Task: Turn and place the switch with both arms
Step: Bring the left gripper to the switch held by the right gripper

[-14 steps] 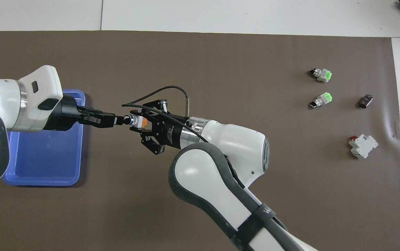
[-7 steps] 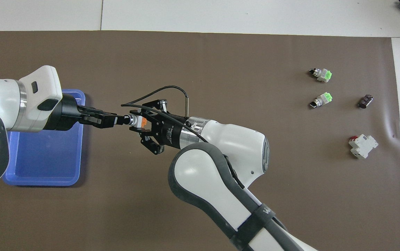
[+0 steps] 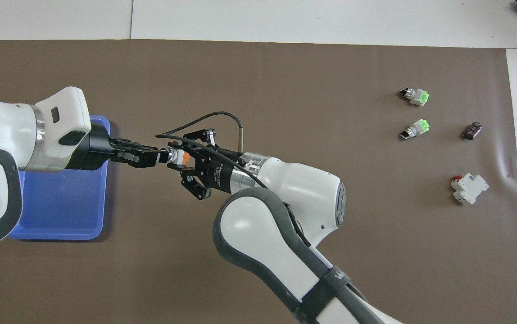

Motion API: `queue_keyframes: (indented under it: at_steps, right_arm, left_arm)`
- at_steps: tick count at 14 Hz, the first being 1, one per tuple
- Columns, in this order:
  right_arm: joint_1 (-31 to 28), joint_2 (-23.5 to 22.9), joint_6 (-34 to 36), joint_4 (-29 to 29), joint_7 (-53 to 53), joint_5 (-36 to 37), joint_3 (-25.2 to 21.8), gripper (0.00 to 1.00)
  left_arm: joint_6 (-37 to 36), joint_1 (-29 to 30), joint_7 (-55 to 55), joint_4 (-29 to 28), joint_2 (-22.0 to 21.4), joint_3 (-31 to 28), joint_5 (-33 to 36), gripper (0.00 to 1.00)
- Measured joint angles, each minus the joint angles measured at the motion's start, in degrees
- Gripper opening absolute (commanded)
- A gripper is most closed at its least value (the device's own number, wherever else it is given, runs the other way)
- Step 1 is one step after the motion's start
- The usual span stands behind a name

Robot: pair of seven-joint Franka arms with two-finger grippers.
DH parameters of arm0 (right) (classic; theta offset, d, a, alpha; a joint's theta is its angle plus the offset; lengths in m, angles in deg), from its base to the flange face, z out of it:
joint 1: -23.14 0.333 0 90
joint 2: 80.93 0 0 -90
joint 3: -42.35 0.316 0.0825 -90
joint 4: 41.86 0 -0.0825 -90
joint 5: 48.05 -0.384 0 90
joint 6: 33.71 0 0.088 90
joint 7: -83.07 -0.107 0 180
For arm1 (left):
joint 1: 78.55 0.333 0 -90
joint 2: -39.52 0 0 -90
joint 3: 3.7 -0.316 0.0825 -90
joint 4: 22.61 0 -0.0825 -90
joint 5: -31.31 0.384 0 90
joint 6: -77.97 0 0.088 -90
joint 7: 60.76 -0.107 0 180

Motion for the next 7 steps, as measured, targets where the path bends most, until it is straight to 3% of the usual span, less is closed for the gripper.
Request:
queue_keyframes:
  at_steps: [7]
  right_arm:
    - [0.44,-0.21,-0.1,0.0,0.0,0.02,-0.04,0.0]
  left_arm:
    - [2.26,-0.89,-1.21,-0.56,-0.01,-0.1,-0.06,0.25]
